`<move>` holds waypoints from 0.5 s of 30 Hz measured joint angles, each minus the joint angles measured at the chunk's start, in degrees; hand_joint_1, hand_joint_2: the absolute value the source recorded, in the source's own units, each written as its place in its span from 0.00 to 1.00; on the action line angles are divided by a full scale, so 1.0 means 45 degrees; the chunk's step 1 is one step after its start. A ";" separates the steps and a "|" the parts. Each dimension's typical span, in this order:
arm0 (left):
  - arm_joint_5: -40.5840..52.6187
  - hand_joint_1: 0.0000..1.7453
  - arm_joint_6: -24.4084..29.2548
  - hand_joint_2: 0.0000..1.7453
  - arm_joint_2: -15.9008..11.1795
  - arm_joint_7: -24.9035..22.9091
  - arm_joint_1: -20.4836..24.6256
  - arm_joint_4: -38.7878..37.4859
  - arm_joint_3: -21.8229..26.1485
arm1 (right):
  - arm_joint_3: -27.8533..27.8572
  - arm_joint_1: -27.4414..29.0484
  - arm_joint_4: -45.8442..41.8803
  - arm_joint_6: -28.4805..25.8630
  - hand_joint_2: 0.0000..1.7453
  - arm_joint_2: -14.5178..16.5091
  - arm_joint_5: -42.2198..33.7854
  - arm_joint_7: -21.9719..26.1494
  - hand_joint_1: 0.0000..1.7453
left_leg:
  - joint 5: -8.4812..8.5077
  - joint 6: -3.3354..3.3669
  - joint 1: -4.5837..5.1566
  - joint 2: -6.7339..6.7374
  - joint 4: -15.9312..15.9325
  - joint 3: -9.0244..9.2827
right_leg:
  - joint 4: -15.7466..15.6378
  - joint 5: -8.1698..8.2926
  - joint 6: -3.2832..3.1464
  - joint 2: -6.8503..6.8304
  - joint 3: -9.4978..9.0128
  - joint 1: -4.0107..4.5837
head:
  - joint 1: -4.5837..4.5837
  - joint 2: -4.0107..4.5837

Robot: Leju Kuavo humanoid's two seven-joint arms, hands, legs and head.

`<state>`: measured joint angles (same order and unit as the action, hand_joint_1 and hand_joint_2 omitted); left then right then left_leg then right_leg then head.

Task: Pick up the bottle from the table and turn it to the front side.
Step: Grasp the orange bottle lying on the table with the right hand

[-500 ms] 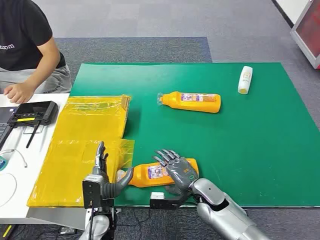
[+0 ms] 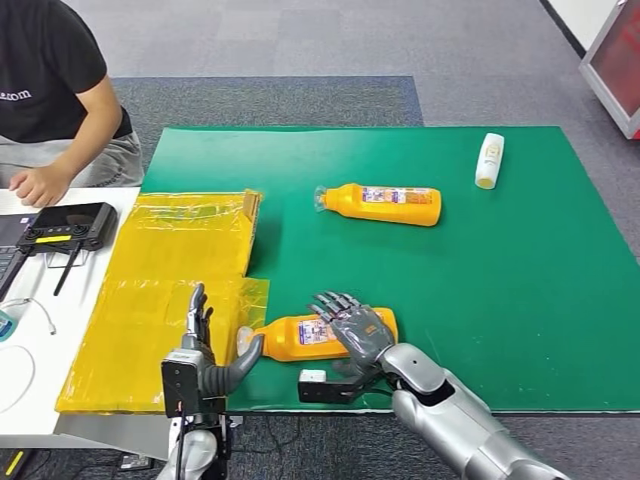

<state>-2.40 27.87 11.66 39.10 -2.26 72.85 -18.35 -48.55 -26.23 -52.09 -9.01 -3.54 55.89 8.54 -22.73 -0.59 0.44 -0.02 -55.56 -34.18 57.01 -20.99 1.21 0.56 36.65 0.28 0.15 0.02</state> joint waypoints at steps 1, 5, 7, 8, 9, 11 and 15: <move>0.0001 0.00 0.0000 1.00 0.0008 0.0021 -0.0006 0.0000 0.0032 | -0.0029 -0.0043 0.0057 0.0039 1.00 0.0007 0.0028 -0.0005 1.00 | 0.0001 0.0000 0.0000 0.0000 0.0000 0.0002 | 0.0000 0.0002 -0.0001 0.0000 0.0000 0.0000 | -0.0001 0.0000; 0.0005 0.00 0.0000 1.00 0.0018 0.0055 -0.0016 0.0000 0.0078 | -0.0137 -0.0222 0.0261 0.0171 1.00 0.0023 0.0040 -0.0007 1.00 | 0.0010 0.0003 0.0000 0.0000 0.0000 0.0004 | -0.0003 0.0008 -0.0003 -0.0001 -0.0004 0.0000 | 0.0000 0.0000; 0.0007 0.00 0.0000 1.00 0.0022 0.0076 -0.0018 0.0000 0.0090 | -0.0159 -0.0292 0.0336 0.0212 1.00 0.0045 -0.0010 -0.0008 1.00 | 0.0016 0.0001 0.0001 0.0000 0.0000 0.0005 | -0.0003 0.0014 -0.0005 -0.0001 -0.0004 -0.0001 | 0.0000 0.0000; 0.0008 0.00 0.0000 1.00 0.0024 0.0096 -0.0021 0.0000 0.0102 | -0.0165 -0.0330 0.0369 0.0249 1.00 0.0058 -0.0051 -0.0008 1.00 | 0.0019 0.0001 0.0001 0.0000 0.0000 0.0005 | -0.0003 0.0015 -0.0007 -0.0001 -0.0004 -0.0001 | -0.0001 0.0000; 0.0012 0.00 0.0000 1.00 0.0030 0.0119 -0.0025 0.0000 0.0120 | -0.0168 -0.0369 0.0398 0.0300 1.00 0.0073 -0.0102 -0.0008 1.00 | 0.0022 0.0000 0.0002 0.0000 0.0000 0.0005 | -0.0003 0.0017 -0.0008 -0.0002 -0.0005 -0.0001 | -0.0001 0.0000; 0.0018 0.00 -0.0005 1.00 0.0044 0.0156 -0.0037 0.0000 0.0178 | -0.0174 -0.0449 0.0449 0.0438 1.00 0.0091 -0.0181 -0.0008 1.00 | 0.0027 0.0002 0.0002 0.0000 0.0000 0.0005 | -0.0003 0.0018 -0.0007 -0.0002 -0.0005 -0.0001 | -0.0001 0.0000; 0.0030 0.00 -0.0052 1.00 0.0078 0.0171 -0.0068 0.0006 0.0324 | -0.0246 -0.0688 0.0604 0.0875 1.00 0.0097 -0.0336 -0.0013 1.00 | 0.0030 0.0000 0.0002 0.0000 0.0000 0.0009 | -0.0003 0.0021 -0.0007 -0.0001 -0.0006 -0.0002 | -0.0001 0.0000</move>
<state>-2.27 27.63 12.01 39.87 -2.57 72.88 -16.90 -49.66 -29.33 -49.37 -5.07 -3.10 54.38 8.48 -22.60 -0.59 0.45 -0.02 -55.56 -34.14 57.00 -20.90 1.19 0.56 36.63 0.27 0.14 0.02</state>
